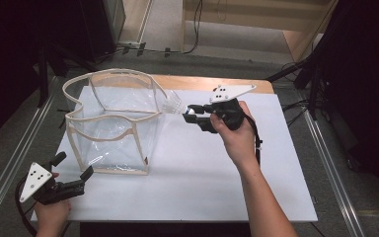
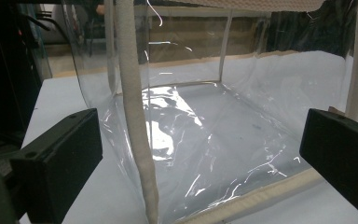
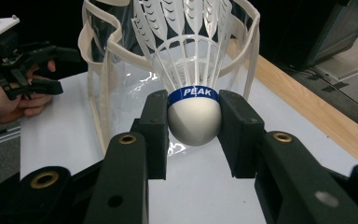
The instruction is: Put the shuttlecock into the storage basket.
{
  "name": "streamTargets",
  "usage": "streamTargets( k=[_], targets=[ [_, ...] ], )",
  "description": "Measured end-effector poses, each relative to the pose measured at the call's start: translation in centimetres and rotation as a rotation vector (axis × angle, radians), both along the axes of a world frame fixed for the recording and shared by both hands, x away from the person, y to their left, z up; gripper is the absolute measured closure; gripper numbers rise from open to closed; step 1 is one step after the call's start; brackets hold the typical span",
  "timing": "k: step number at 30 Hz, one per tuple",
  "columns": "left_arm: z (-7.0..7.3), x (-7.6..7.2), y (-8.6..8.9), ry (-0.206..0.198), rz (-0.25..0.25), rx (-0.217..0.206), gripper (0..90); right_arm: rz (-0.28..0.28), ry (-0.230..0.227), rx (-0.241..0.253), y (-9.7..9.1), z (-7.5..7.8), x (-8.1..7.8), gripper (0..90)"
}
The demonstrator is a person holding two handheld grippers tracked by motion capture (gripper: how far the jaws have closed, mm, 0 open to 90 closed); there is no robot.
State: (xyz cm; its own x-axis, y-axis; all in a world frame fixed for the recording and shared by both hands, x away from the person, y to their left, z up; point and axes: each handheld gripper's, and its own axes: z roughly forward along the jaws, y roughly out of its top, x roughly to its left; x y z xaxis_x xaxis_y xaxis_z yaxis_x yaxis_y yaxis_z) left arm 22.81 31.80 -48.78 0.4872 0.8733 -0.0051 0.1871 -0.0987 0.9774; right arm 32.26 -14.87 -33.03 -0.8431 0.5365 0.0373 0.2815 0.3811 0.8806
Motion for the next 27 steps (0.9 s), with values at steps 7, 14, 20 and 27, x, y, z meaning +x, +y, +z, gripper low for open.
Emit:
streamTargets(
  k=[7, 14, 20, 27],
  targets=[
    [0.0, 0.0, 0.0, 0.0, 0.0, -0.002, 0.0, 0.002, -0.004, 0.005, 0.2, 0.4, 0.2, 62.4],
    [0.0, 0.0, 0.0, -0.001, -0.001, -0.003, 0.0, 0.001, -0.009, 0.007, 0.6, 0.6, 0.5, 62.4],
    [0.0, 0.0, 0.0, 0.0, -0.001, -0.001, 0.0, 0.004, -0.005, 0.015, 1.1, 0.5, 0.9, 62.5],
    [0.0, 0.0, 0.0, -0.001, -0.002, 0.0, 0.0, -0.003, -0.007, 0.027, 1.5, 0.5, 1.3, 62.4]
  ],
)
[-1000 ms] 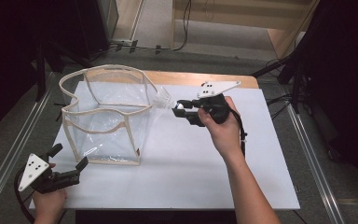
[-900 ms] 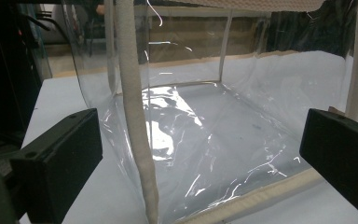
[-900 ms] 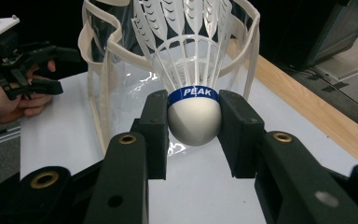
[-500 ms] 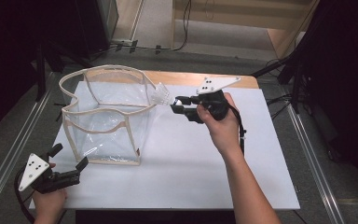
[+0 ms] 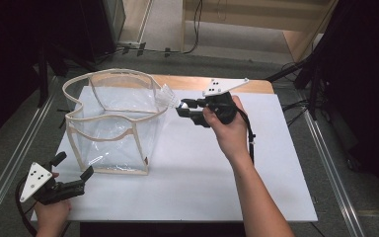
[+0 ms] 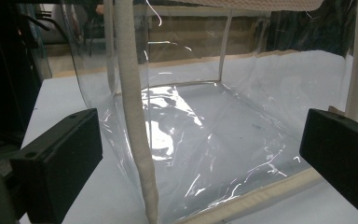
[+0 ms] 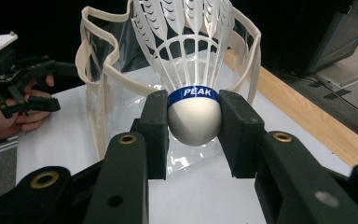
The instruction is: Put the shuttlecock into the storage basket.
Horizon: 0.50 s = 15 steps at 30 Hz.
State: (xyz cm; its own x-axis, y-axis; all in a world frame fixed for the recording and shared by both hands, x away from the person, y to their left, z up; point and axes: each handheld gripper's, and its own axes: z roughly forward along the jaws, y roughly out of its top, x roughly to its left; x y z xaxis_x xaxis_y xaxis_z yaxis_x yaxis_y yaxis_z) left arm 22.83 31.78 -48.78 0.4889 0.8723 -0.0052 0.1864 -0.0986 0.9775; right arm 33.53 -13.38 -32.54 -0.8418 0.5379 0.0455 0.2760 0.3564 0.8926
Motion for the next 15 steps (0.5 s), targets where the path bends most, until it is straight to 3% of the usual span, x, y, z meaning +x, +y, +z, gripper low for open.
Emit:
streamTargets(
  k=[15],
  targets=[
    [0.0, 0.0, 0.0, 0.0, -0.001, 0.0, 0.0, 0.007, -0.011, 0.004, 1.2, 0.5, 0.8, 62.4]
  ],
)
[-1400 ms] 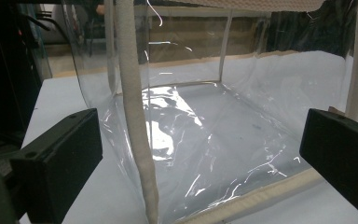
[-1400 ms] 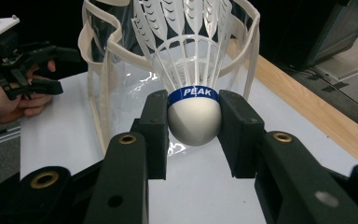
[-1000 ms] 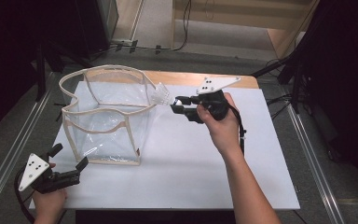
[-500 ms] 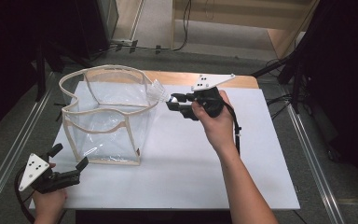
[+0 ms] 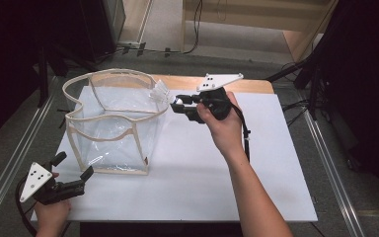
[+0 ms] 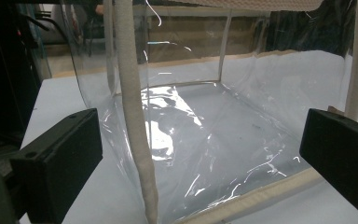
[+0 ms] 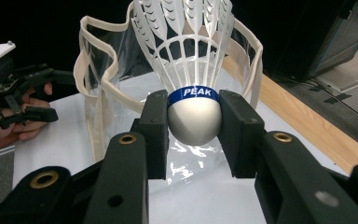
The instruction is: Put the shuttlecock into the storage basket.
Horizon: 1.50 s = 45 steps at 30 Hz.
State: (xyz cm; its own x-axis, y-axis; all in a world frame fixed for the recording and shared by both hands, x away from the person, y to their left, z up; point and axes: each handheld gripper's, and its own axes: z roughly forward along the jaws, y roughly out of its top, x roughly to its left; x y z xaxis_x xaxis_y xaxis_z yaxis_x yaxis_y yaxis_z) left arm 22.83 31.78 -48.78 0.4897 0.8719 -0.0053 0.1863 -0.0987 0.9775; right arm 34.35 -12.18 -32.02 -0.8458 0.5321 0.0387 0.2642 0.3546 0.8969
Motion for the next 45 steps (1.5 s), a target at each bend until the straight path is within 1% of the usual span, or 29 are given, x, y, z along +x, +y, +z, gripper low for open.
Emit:
streamTargets(
  k=[17, 37, 45],
  targets=[
    [0.0, 0.1, 0.0, -0.001, -0.002, 0.002, 0.0, 0.009, 0.007, 0.005, 1.1, -0.1, 0.7, 62.4],
    [0.0, 0.1, 0.0, 0.001, -0.002, 0.003, 0.0, 0.002, 0.015, 0.004, 2.0, -0.4, 1.5, 62.4],
    [0.0, 0.1, 0.0, 0.0, -0.001, 0.004, 0.0, 0.002, 0.02, 0.011, 2.5, -0.5, 1.7, 62.4]
  ],
)
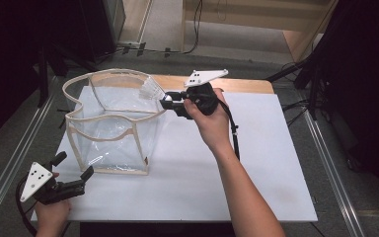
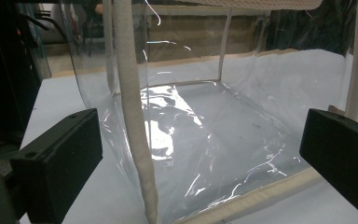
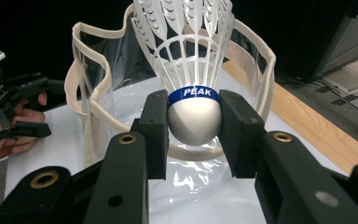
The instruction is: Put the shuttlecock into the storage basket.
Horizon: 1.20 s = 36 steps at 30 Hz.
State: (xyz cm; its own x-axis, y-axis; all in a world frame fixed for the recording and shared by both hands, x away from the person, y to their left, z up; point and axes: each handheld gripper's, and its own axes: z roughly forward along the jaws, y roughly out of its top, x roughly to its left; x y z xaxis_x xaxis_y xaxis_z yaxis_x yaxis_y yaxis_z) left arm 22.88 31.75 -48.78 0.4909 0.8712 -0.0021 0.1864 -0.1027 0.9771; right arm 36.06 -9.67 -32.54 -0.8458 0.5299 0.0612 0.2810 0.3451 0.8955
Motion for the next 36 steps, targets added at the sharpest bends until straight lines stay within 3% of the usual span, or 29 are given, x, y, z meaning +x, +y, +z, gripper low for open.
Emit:
streamTargets(
  k=[36],
  targets=[
    [0.0, 0.0, 0.0, 0.001, -0.002, 0.002, 0.0, 0.015, 0.02, 0.002, 2.2, -0.9, 1.0, 62.3]
  ],
)
